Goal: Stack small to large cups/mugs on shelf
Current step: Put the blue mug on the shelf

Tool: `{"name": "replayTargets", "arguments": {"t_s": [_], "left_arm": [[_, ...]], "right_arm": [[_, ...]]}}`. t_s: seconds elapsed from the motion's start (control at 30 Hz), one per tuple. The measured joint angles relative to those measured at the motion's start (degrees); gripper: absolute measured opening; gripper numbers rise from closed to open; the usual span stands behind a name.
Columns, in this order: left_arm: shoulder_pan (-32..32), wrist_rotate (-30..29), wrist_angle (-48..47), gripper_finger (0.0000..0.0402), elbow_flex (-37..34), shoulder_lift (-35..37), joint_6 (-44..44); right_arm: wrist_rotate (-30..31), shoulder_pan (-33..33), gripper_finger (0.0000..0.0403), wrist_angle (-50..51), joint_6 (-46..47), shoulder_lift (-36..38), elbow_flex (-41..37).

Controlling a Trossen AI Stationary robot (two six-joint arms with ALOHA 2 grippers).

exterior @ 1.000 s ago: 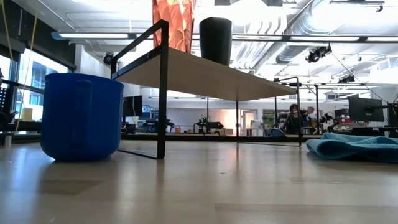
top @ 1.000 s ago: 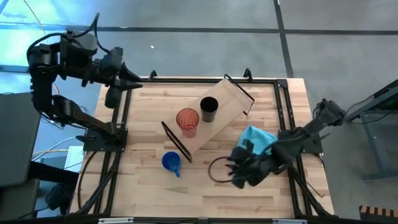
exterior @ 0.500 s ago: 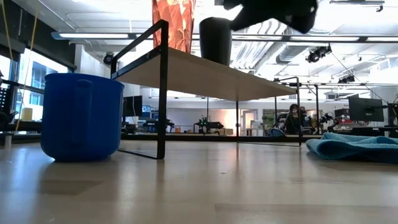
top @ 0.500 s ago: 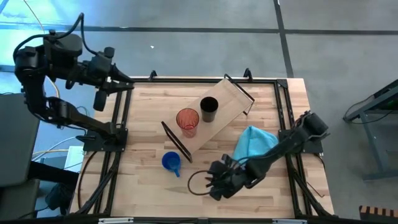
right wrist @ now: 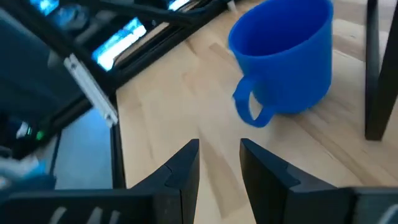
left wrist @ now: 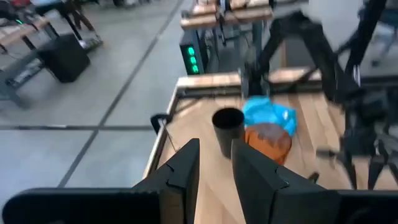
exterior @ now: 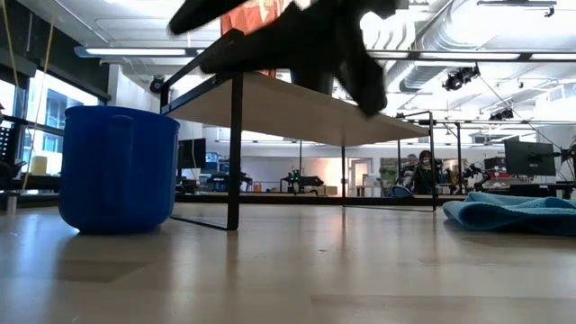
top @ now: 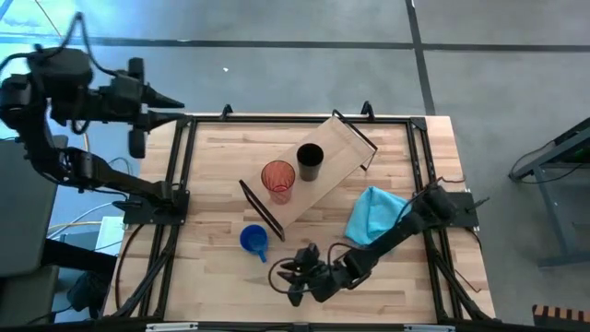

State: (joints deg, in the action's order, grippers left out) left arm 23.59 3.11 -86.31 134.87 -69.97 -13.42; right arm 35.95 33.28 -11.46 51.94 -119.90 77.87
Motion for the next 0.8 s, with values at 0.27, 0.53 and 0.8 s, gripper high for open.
{"name": "replayTargets", "arguments": {"t_s": [0.27,0.53,0.8], "left_arm": [[0.0,-2.05,3.5,0.0083,0.09,4.58,5.63],[0.0,-0.57,4.01,0.0083,0.09,8.73,5.02],[0.02,9.78,3.2,0.0083,-0.91,12.8,7.01]], "right_arm": [[2.87,-2.56,0.0106,-5.21,0.9,-3.78,0.02],[0.5,-4.09,0.0106,-7.38,-1.88,-4.9,0.09],[0.88,-4.37,0.0106,-7.06,-5.17,-4.9,0.09]]}}
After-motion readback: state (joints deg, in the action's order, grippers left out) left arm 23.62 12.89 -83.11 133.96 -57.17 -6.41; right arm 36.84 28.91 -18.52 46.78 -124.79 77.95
